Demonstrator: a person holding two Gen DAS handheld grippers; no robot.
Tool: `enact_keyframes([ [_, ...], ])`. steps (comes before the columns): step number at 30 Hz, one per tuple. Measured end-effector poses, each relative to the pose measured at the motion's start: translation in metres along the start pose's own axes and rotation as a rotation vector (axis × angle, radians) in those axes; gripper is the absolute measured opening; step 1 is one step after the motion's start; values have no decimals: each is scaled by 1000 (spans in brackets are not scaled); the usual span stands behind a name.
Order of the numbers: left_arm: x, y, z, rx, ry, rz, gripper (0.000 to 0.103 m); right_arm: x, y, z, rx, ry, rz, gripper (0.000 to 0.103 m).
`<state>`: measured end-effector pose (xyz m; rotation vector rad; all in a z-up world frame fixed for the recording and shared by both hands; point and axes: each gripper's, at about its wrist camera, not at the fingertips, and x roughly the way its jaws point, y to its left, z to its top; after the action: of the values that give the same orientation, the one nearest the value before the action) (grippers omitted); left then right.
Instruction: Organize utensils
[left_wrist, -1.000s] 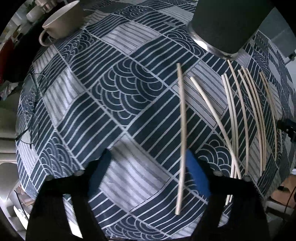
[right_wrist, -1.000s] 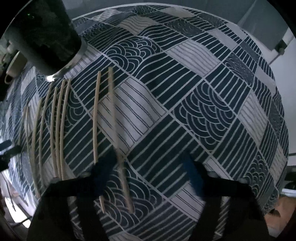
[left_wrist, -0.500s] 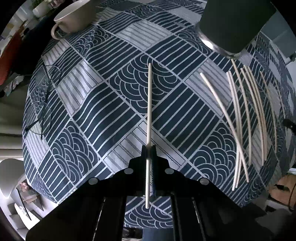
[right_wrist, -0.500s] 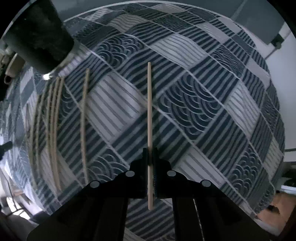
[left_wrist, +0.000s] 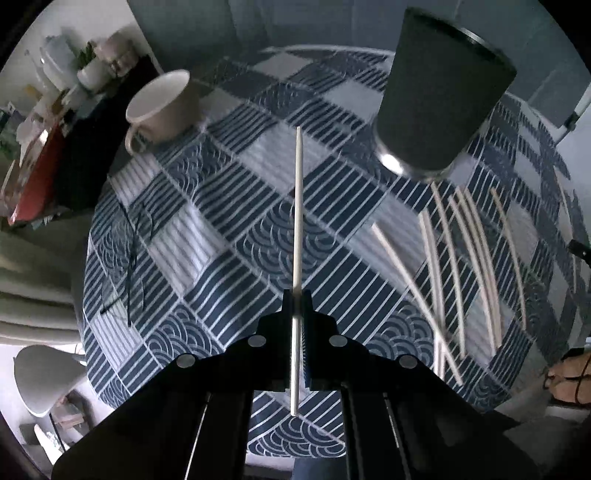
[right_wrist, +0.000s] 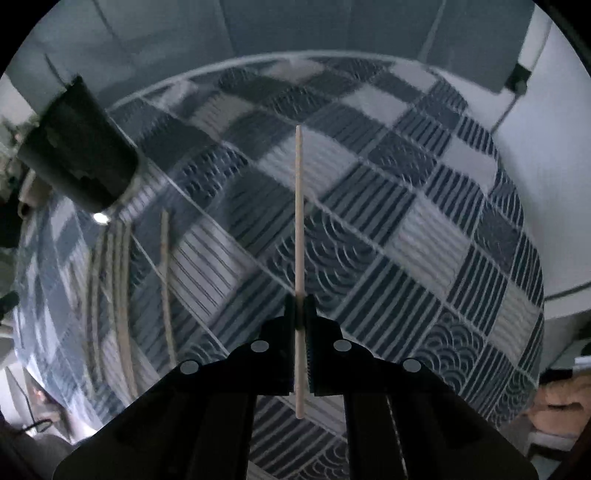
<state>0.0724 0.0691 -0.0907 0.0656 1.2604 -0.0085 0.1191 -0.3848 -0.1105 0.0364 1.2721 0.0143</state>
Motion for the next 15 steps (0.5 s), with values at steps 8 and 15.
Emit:
enact_keyframes([
  [8, -20, -31, 38, 63, -127, 19, 5, -35, 37, 34, -85, -126, 82, 5],
  [15, -48, -46, 61, 106, -218, 9, 5, -62, 67, 61, -124, -209, 180, 5],
])
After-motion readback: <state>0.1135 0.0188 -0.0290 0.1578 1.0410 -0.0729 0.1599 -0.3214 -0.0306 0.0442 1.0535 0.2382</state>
